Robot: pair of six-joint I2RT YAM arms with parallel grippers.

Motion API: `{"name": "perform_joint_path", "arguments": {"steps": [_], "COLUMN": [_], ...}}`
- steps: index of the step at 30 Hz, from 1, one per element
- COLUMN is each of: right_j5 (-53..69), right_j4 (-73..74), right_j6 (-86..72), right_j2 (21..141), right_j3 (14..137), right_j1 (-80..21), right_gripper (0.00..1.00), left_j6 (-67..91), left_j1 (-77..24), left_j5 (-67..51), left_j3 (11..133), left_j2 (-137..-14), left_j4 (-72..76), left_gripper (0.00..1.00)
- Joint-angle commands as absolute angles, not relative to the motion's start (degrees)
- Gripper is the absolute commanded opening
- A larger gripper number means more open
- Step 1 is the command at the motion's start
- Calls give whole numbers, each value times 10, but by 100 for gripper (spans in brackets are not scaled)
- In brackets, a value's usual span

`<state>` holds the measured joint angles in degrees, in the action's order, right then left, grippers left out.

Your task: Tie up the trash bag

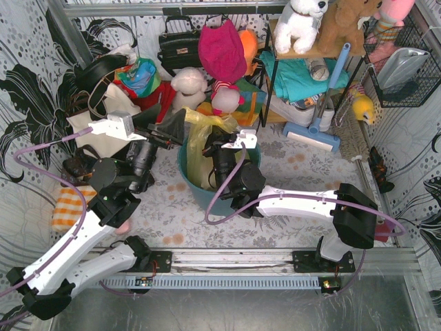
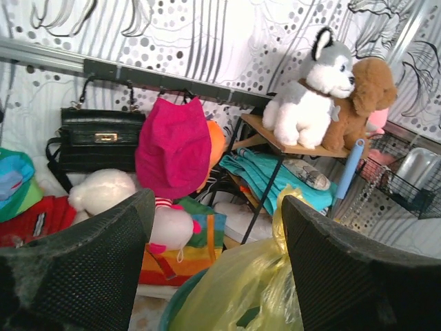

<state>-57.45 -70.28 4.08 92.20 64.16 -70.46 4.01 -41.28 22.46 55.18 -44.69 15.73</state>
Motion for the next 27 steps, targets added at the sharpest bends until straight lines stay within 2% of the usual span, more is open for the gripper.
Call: {"name": "perform_joint_path", "arguments": {"steps": [1, 9, 11, 15, 20, 27], "right_j5": [-570, -566, -565, -564, -562, -561], "right_j4": [-702, -683, -682, -681, -670, -662], "right_j6": [32, 22, 22, 26, 26, 25], "right_j2": [923, 931, 932, 931, 928, 930], "right_j3": [659, 672, 673, 677, 682, 691], "right_j1": [-702, -703, -702, -703, -703, -703], "right_gripper": [0, 0, 0, 0, 0, 0], "left_j6": [43, 44, 38, 35, 31, 91], "left_j1": [-403, -403, -402, -402, -394, -299], "left_j5": [266, 347, 336, 217, 155, -37], "left_j3": [543, 509, 505, 510, 510, 500], "left_j2": [-409, -345, -351, -381, -418, -435], "left_j4": [161, 193, 184, 144, 113, 126], "left_gripper": [83, 83, 84, 83, 79, 78]}}
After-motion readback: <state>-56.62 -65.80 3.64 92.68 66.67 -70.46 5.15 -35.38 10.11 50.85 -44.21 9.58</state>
